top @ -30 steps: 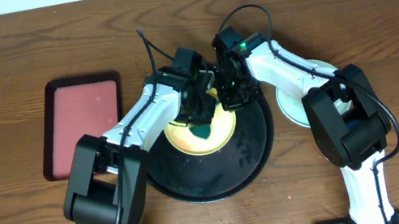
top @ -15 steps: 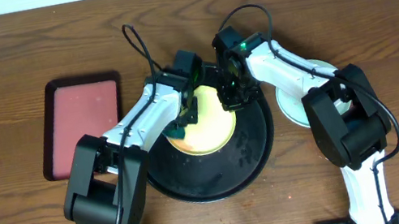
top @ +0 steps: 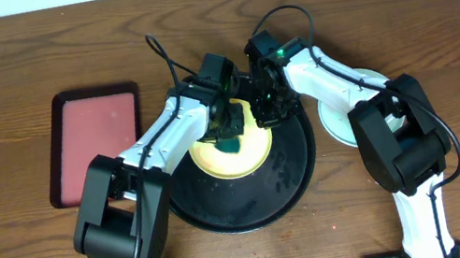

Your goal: Clean dirty plates on tray and stack at the side

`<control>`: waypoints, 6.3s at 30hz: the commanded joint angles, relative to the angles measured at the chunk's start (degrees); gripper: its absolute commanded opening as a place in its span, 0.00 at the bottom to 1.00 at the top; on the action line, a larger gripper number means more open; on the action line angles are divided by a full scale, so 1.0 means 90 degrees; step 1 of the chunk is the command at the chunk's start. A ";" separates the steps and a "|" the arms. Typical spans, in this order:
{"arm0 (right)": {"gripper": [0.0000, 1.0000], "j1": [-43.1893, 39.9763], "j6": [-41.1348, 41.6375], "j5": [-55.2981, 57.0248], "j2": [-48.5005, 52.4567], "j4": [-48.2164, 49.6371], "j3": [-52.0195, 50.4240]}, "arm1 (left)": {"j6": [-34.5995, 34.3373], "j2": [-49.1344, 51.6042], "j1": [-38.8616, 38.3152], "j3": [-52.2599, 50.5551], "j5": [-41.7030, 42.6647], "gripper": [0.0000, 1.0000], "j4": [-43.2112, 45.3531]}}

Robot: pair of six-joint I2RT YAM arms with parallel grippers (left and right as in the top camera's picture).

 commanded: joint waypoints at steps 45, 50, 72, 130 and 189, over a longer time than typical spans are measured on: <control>0.01 0.2033 -0.0148 0.7495 -0.3048 0.0117 -0.0131 | -0.0304 -0.1727 0.2166 0.0719 -0.1608 0.08 -0.1824; 0.01 0.2776 -0.0153 0.9182 -0.3082 0.0090 -0.0131 | -0.0304 -0.1727 0.2166 0.0719 -0.1608 0.08 -0.1821; 0.01 0.3621 -0.0158 1.1332 -0.3296 0.0124 -0.0131 | -0.0301 -0.1727 0.2166 0.0707 -0.1605 0.08 -0.1821; 0.15 -0.4308 -0.0175 0.1190 -0.3398 0.1071 -0.3446 | 0.0226 -0.1727 0.2703 0.0707 -0.1753 0.08 -0.1872; 0.99 -0.3796 -0.1285 0.0036 -0.4614 -0.2730 0.1848 | 0.1474 -0.2506 0.4160 0.2302 -0.0714 0.74 -0.2650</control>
